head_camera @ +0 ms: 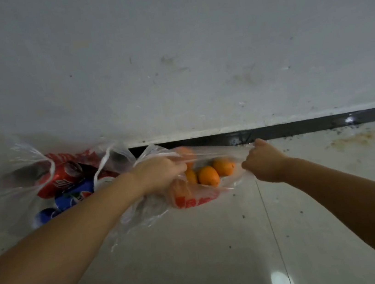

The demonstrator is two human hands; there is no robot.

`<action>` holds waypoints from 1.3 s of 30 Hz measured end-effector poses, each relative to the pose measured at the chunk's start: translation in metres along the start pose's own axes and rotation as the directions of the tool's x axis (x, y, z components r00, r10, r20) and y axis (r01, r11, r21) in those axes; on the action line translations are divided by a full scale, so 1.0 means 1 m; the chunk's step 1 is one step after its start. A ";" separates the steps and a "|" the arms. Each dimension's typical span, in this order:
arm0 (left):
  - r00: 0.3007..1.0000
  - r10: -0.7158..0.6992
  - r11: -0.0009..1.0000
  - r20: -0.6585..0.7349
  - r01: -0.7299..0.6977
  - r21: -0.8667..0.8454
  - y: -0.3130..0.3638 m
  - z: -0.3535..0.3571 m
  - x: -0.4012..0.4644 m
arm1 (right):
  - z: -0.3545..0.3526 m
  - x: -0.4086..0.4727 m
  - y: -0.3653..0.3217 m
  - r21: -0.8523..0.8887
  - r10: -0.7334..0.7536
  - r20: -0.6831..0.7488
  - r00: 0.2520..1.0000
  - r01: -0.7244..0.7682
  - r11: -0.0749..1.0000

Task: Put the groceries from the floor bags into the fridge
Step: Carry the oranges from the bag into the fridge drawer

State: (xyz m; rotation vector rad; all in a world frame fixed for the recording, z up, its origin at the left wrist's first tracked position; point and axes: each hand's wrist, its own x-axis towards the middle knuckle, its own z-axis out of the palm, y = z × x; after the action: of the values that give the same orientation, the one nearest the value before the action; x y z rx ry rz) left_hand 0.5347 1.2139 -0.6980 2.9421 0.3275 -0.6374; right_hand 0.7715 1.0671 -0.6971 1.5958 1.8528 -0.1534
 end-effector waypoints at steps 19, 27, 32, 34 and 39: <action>0.952 0.259 0.914 0.161 -0.296 0.276 0.021 0.039 0.015 | 0.032 -0.004 0.019 -0.011 0.111 0.003 0.994 -0.111 0.994; 0.858 0.511 0.839 0.049 -0.511 0.186 0.048 0.091 -0.002 | 0.068 -0.023 0.001 0.065 -0.116 0.032 0.993 0.114 0.991; 0.839 0.541 0.827 -0.066 -0.515 0.227 0.061 0.116 0.001 | 0.100 -0.048 -0.014 0.133 -0.239 -0.049 0.970 0.244 0.961; 0.855 0.511 0.847 -0.087 -0.483 0.221 0.062 0.126 0.004 | 0.105 -0.051 -0.010 0.119 -0.207 0.104 0.973 0.195 0.974; 0.929 0.368 0.921 -0.022 -0.361 0.148 0.043 0.130 0.002 | 0.103 -0.039 0.019 0.032 -0.002 0.275 0.962 -0.006 0.999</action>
State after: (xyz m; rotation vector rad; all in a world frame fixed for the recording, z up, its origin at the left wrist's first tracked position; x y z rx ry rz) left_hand 0.4948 1.1527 -0.8132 3.0328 -0.2733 -0.5540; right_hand 0.8317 0.9882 -0.7476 1.5128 1.6408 -0.3861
